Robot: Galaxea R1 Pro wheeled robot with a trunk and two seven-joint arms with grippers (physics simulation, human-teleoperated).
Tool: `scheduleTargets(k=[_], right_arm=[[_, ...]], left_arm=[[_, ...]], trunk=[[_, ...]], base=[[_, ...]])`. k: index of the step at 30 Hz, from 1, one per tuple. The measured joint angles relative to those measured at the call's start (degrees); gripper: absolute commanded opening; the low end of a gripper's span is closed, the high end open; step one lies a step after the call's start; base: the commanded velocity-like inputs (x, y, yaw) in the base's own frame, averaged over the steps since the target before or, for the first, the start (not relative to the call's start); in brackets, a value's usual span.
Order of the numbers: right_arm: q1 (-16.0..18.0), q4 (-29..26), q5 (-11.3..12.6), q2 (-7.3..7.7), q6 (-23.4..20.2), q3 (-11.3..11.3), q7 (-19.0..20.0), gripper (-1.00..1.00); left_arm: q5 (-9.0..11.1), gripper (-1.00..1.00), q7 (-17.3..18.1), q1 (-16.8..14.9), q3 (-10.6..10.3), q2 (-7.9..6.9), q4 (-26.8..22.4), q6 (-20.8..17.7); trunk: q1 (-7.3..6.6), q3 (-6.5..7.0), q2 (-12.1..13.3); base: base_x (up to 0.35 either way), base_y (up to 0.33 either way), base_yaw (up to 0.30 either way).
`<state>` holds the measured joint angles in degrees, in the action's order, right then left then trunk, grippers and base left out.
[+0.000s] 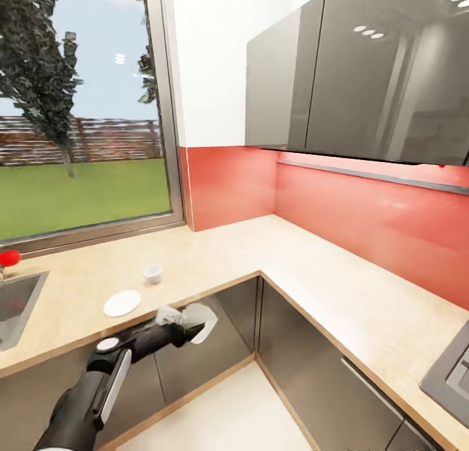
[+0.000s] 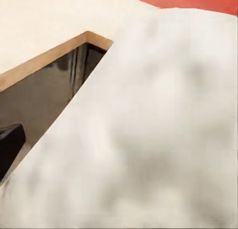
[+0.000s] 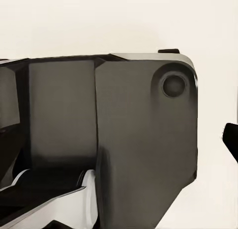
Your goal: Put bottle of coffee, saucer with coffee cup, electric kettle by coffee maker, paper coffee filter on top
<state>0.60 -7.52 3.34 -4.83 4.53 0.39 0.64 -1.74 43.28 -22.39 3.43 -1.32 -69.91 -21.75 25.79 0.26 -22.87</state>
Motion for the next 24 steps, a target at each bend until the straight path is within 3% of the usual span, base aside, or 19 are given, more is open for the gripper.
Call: scheduleTargets(k=[1, 3, 4, 7, 11, 12, 13, 14, 19, 20, 21, 24], right_arm=[[0.0, 0.0, 0.0, 0.00, 0.0, 0.0, 0.0, 1.00], [0.0, 0.0, 0.0, 0.00, 0.0, 0.0, 0.0, 1.00], [0.0, -0.1, 0.0, 0.00, 0.0, 0.0, 0.0, 1.00], [0.0, -0.2, -0.1, 0.00, 0.0, 0.0, 0.1, 1.00], [0.0, -1.1, -0.1, 0.00, 0.0, 0.1, 0.1, 1.00], [0.0, -1.2, -0.1, 0.00, 0.0, 0.1, 0.1, 1.00], [0.0, -1.2, -0.1, 0.00, -0.1, 0.1, 0.1, 1.00], [0.0, -1.2, -0.1, 0.00, -0.1, 0.0, 0.1, 1.00], [0.0, -1.2, -0.1, 0.35, -0.1, 0.0, 0.1, 1.00], [0.0, -1.2, -0.1, 0.65, -0.1, 0.0, 0.1, 1.00], [0.0, -1.1, -0.1, 0.84, -0.1, 0.1, 0.0, 1.00], [0.0, -1.1, -0.1, 0.87, -0.1, 0.1, 0.0, 1.00]], left_arm=[[0.0, -1.00, 0.1, 1.2, 0.1, -0.01, 0.0, 0.5], [-0.2, -1.00, 0.1, 8.7, 1.1, -1.11, 1.2, 8.7], [-0.2, -1.00, 0.0, 10.8, 2.3, -1.62, 2.0, 11.3], [-0.2, -1.00, 0.0, 13.8, 6.2, -2.09, 6.0, 17.7], [-0.1, -1.00, 0.2, 15.2, 12.0, -2.73, 15.8, 25.3], [-0.1, -1.00, 0.3, 15.3, 14.2, -3.44, 19.0, 27.8], [-0.1, -1.00, 0.3, 15.3, 15.1, -3.80, 20.4, 28.6], [0.0, -1.00, 0.3, 15.5, 16.6, -5.05, 24.2, 29.7], [0.0, -1.00, 0.2, 15.6, 17.9, -5.96, 27.0, 30.3], [0.0, -1.00, 0.2, 15.6, 18.0, -6.03, 28.2, 31.4], [0.1, -1.00, 0.1, 15.6, 19.2, -6.02, 30.5, 35.7], [0.3, -1.00, 0.1, 15.6, 20.2, -5.94, 32.0, 37.3]], trunk=[[0.00, 0.01, 0.0], [0.00, -0.01, 0.0], [0.00, 0.00, 0.0], [0.00, 0.00, 0.0], [0.01, 0.00, 0.0], [0.00, 0.00, 0.0], [0.00, 0.01, 0.0], [-0.02, 0.00, 0.0], [-0.02, 0.00, 0.0], [-0.02, 0.00, 0.0], [-0.02, 0.00, 0.0], [-0.02, -0.01, 0.0]], base=[[-0.280, -0.127, 0.147], [-0.281, -0.103, 0.023], [-0.281, -0.090, 0.010], [-0.280, -0.051, 0.004], [-0.279, -0.006, 0.000], [-0.277, -0.001, 0.000], [-0.130, 0.000, 0.000], [-0.083, 0.000, 0.000], [-0.019, 0.000, 0.020], [-0.001, 0.000, 0.244], [0.000, 0.000, 0.259], [0.000, 0.000, 0.268]])
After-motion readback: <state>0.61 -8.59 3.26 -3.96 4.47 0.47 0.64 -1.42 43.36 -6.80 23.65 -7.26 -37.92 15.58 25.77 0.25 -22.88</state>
